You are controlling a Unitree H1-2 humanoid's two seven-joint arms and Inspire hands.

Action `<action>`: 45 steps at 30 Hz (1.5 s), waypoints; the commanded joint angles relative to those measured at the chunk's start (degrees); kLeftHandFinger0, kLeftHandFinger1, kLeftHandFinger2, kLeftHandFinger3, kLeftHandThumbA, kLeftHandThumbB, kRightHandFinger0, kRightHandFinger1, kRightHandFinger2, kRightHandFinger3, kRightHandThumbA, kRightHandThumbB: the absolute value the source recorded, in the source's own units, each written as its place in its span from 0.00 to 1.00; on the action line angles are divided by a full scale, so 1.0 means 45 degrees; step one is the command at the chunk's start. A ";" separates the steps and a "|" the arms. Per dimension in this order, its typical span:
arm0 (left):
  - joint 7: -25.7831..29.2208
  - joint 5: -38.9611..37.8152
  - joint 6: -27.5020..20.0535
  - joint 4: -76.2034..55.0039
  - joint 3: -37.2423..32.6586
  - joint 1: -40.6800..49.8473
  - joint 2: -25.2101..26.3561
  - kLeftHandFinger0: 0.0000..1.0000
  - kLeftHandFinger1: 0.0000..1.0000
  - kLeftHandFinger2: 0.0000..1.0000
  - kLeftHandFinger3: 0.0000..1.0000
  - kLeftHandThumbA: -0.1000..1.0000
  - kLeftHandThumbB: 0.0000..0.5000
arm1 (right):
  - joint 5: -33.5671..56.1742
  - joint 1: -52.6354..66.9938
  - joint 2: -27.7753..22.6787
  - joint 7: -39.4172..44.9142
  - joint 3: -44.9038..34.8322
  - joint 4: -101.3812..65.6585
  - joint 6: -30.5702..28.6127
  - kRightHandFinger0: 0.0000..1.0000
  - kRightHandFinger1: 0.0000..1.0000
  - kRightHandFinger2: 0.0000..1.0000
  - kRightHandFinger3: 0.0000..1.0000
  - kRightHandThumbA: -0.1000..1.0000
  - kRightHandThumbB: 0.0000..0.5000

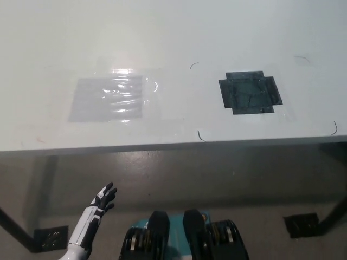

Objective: A soft sponge is kept on the balc marked spot on the table infront of the robot and it uses its right hand fist to press down on it and drrags it across the table in a back and forth manner twice to clean it

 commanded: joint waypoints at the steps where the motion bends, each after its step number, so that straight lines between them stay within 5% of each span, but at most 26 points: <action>1: -0.0052 0.0063 -0.0164 -0.0261 -0.0042 -0.0150 0.0189 1.00 1.00 1.00 1.00 1.00 0.93 | -0.0546 -0.0373 0.1866 -0.0173 0.0721 0.0432 0.0695 0.00 0.00 0.00 0.00 1.00 0.34; 4: -0.0053 0.0020 -0.0205 -0.0198 -0.0024 -0.0131 0.0187 1.00 1.00 1.00 1.00 1.00 0.94 | -0.0699 -0.0758 0.2671 -0.0366 0.1092 0.0331 0.0805 0.00 0.00 0.00 0.00 1.00 0.36; 7: -0.0007 0.0109 -0.0108 -0.0234 -0.0033 -0.0123 0.0195 1.00 1.00 1.00 1.00 1.00 0.96 | -0.0889 -0.1060 0.3531 -0.0042 0.1582 0.0273 0.0519 0.00 0.00 0.00 0.00 1.00 0.26; 16: -0.0054 0.0114 -0.0018 -0.0282 -0.0035 -0.0133 0.0233 1.00 1.00 1.00 1.00 1.00 0.98 | -0.0946 -0.1567 0.4908 -0.0167 0.2229 0.0151 0.0490 0.00 0.00 0.00 0.00 1.00 0.28; 18: -0.0045 0.0136 -0.0059 -0.0240 -0.0052 -0.0137 0.0219 1.00 1.00 1.00 1.00 1.00 0.97 | -0.1013 -0.1594 0.5018 -0.0128 0.2335 0.0072 0.0473 0.20 0.00 0.00 0.00 1.00 0.29; 19: -0.0034 0.0154 -0.0065 -0.0247 -0.0058 -0.0132 0.0216 1.00 1.00 1.00 1.00 1.00 0.97 | -0.1071 -0.1600 0.5038 -0.0127 0.2398 0.0049 0.0454 0.04 0.00 0.00 0.00 1.00 0.30; 20: -0.0042 0.0146 -0.0077 -0.0243 -0.0061 -0.0149 0.0213 1.00 1.00 1.00 1.00 1.00 0.98 | -0.1135 -0.1619 0.5037 -0.0146 0.2466 0.0048 0.0442 0.00 0.00 0.00 0.00 1.00 0.31; 29: 0.0047 0.0206 -0.0151 -0.0206 -0.0015 -0.0082 0.0260 1.00 1.00 1.00 1.00 1.00 1.00 | -0.0830 -0.1281 0.4474 -0.0026 0.2214 0.0250 0.0402 0.00 0.00 0.00 0.00 1.00 0.19; 34: -0.0004 0.0125 -0.0126 -0.0185 -0.0006 -0.0066 0.0242 1.00 1.00 1.00 1.00 1.00 0.96 | -0.0778 -0.1216 0.4011 0.0113 0.2127 0.0140 0.0202 0.00 0.00 0.00 0.00 1.00 0.27; 38: -0.0026 0.0106 -0.0178 -0.0121 -0.0011 -0.0083 0.0248 1.00 1.00 1.00 1.00 1.00 0.95 | -0.1340 -0.1373 0.3689 -0.0542 0.2484 -0.0775 -0.0567 0.09 0.00 0.01 0.08 1.00 0.49; 39: 0.0024 0.0184 -0.0187 -0.0128 -0.0022 -0.0087 0.0245 1.00 1.00 1.00 1.00 1.00 0.95 | -0.1003 -0.1214 0.3620 0.0109 0.2305 -0.2140 -0.0617 0.55 0.59 0.63 0.65 1.00 0.56; 40: -0.0004 0.0176 -0.0190 -0.0140 -0.0035 -0.0086 0.0253 1.00 1.00 1.00 1.00 1.00 0.94 | -0.0977 -0.1016 0.3553 0.0513 0.2379 -0.3312 -0.0495 0.68 0.72 0.74 0.78 1.00 0.56; 41: -0.0047 0.0131 -0.0159 -0.0149 -0.0038 -0.0085 0.0254 1.00 1.00 1.00 1.00 1.00 0.94 | -0.0837 -0.0632 0.3541 0.1073 0.2513 -0.5231 -0.0171 0.99 1.00 1.00 1.00 1.00 0.57; 45: -0.0032 0.0176 -0.0150 -0.0135 -0.0045 -0.0114 0.0263 1.00 1.00 1.00 1.00 1.00 0.94 | -0.0384 0.0130 0.3218 0.1151 0.2836 -1.2313 0.2042 1.00 1.00 1.00 1.00 1.00 0.68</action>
